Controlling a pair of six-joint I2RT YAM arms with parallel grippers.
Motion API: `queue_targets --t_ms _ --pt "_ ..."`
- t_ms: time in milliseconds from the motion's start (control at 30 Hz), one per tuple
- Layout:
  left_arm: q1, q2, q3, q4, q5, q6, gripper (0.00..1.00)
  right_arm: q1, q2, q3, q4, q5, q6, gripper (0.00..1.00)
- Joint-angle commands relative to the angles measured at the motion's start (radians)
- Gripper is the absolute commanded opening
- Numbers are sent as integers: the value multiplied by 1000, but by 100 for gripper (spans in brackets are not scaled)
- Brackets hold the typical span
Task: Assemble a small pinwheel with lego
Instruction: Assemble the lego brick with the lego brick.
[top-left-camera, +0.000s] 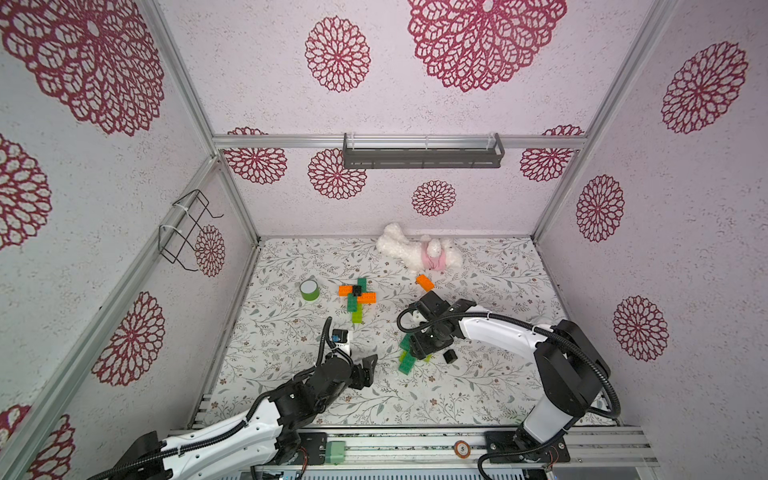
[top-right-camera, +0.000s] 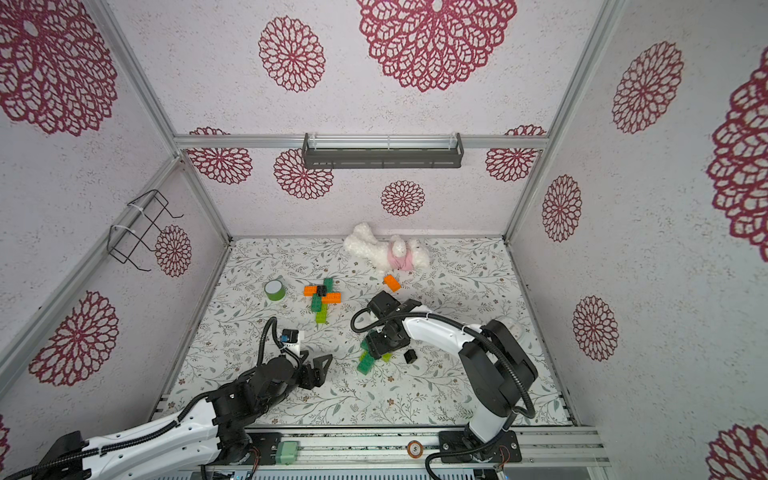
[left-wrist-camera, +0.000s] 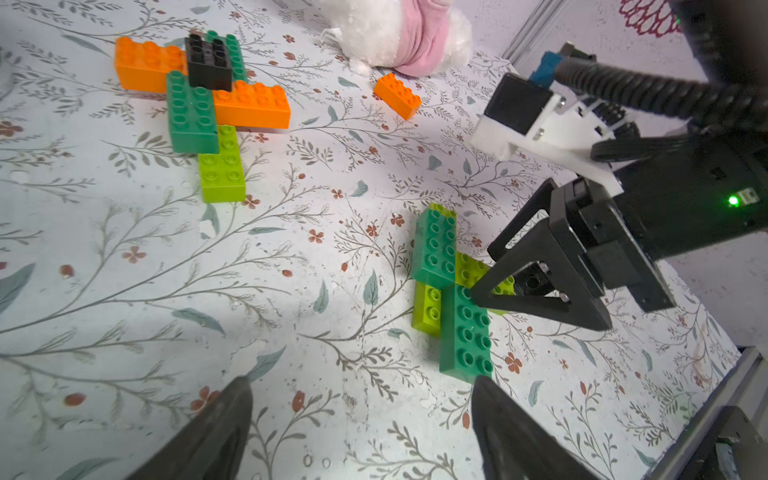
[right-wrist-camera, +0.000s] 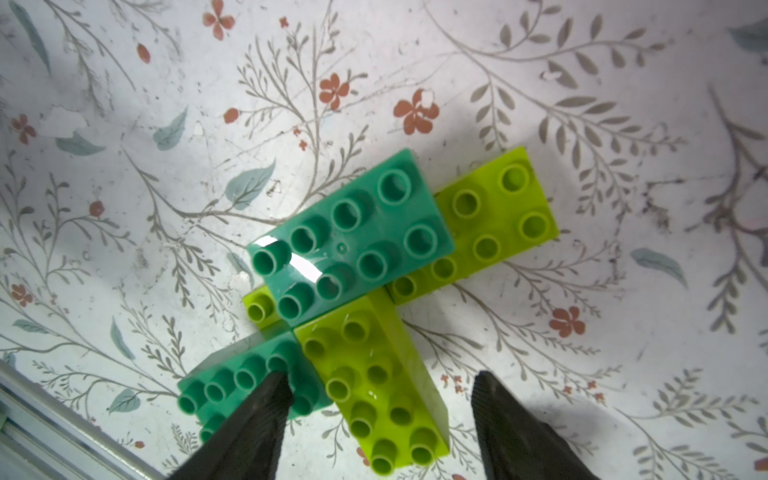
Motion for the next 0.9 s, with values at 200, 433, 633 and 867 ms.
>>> queue_targets --t_ms 200,433,633,867 --pt "79 -5 35 -81 86 -11 88 -1 -35 73 -30 -43 13 78" --pt "171 96 60 -36 232 -15 83 -74 -95 45 -16 -37 33 74" --pt "227 184 76 10 343 -25 61 -154 -100 -45 52 -35 69 33" --pt "231 225 136 -15 336 20 78 -163 -49 -79 136 -24 96 25"
